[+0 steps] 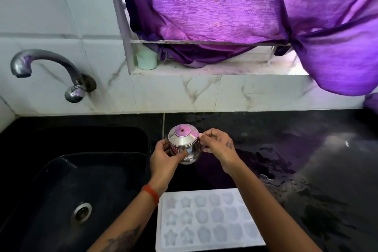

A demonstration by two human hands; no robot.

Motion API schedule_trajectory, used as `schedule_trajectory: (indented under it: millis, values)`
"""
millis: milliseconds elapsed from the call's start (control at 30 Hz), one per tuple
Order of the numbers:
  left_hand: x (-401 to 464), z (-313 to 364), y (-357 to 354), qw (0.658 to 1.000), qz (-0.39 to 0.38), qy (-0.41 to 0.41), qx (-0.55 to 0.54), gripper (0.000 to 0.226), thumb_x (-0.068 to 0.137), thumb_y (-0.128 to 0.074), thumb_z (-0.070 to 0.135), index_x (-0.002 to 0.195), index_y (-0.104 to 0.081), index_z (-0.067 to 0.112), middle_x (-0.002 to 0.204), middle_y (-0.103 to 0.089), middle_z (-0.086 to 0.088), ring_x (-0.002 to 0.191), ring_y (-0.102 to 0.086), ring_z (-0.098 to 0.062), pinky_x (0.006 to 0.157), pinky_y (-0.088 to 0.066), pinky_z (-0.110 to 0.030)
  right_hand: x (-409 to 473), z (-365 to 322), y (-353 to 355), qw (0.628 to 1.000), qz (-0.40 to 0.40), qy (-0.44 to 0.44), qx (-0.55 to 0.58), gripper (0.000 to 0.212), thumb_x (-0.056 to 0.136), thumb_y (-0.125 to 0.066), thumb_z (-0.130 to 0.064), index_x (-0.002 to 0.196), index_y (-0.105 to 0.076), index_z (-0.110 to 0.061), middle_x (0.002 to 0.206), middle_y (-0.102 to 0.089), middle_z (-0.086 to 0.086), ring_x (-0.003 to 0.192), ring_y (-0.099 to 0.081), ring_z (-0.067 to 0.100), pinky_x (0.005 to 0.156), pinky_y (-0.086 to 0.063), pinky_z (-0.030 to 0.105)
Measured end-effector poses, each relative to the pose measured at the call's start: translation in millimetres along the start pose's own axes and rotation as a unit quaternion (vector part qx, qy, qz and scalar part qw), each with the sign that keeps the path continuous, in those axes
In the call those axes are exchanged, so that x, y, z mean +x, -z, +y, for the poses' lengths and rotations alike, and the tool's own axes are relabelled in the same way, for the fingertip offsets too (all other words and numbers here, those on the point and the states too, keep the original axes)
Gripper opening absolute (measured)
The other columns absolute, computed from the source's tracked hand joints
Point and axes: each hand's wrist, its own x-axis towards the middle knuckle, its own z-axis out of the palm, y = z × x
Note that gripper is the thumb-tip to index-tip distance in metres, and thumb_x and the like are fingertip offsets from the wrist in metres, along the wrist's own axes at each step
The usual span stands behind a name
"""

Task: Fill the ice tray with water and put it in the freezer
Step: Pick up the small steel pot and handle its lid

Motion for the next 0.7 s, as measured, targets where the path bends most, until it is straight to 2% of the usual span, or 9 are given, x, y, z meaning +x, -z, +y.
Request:
schedule_trajectory:
  millis: [167,333,433,567,700]
  values:
    - [45.4,2.7,-5.7,0.999,0.006,-0.012,0.031,0.068,0.057,-0.088,0.017,0.115,-0.053,0.01,0.102,-0.062,0.0,0.09,-0.06,-0.014,0.083,-0.05,-0.028,41.3,-3.1,-14.5,1.0,0.018,0.006,-0.009,0.013,0.086,-0.064,-0.019,0.084,-0.066,-0.007,0.079,-0.067,0.007,0.076,-0.064,0.016,0.085,-0.055,0.044]
    - [79.8,0.4,-12.8,0.998,0.009,-0.009,0.066,0.067,0.056,-0.089,0.023,0.112,-0.053,0.014,0.099,-0.061,0.003,0.09,-0.059,-0.013,0.081,-0.048,-0.026,76.2,4.0,-25.9,0.999,0.027,0.018,-0.039,0.015,0.09,-0.06,-0.023,0.085,-0.063,-0.009,0.087,-0.068,0.017,0.09,-0.066,0.032,0.087,-0.052,0.05]
    - [93.7,-3.0,-17.5,0.996,0.015,-0.007,0.084,0.07,0.056,-0.089,0.026,0.114,-0.053,0.014,0.097,-0.059,0.005,0.09,-0.058,-0.012,0.078,-0.046,-0.023,93.5,12.8,-29.7,0.998,0.023,0.021,-0.052,0.016,0.092,-0.057,-0.023,0.089,-0.061,-0.008,0.091,-0.067,0.019,0.093,-0.065,0.033,0.088,-0.052,0.05]
    - [104.1,-12.1,-24.3,0.994,0.026,0.004,0.103,0.073,0.055,-0.089,0.029,0.116,-0.052,0.014,0.099,-0.059,0.005,0.091,-0.058,-0.012,0.081,-0.048,-0.026,109.1,23.8,-31.5,0.997,0.015,0.027,-0.064,0.015,0.093,-0.055,-0.022,0.092,-0.059,-0.008,0.092,-0.066,0.018,0.093,-0.064,0.033,0.087,-0.052,0.051]
    - [108.0,-18.7,-28.6,0.993,0.036,0.001,0.115,0.072,0.054,-0.089,0.029,0.114,-0.052,0.016,0.105,-0.062,0.002,0.095,-0.06,-0.014,0.085,-0.05,-0.03,117.1,32.8,-31.3,0.997,0.015,0.038,-0.072,0.01,0.095,-0.053,-0.021,0.088,-0.057,-0.015,0.093,-0.065,0.015,0.094,-0.064,0.032,0.087,-0.051,0.051]
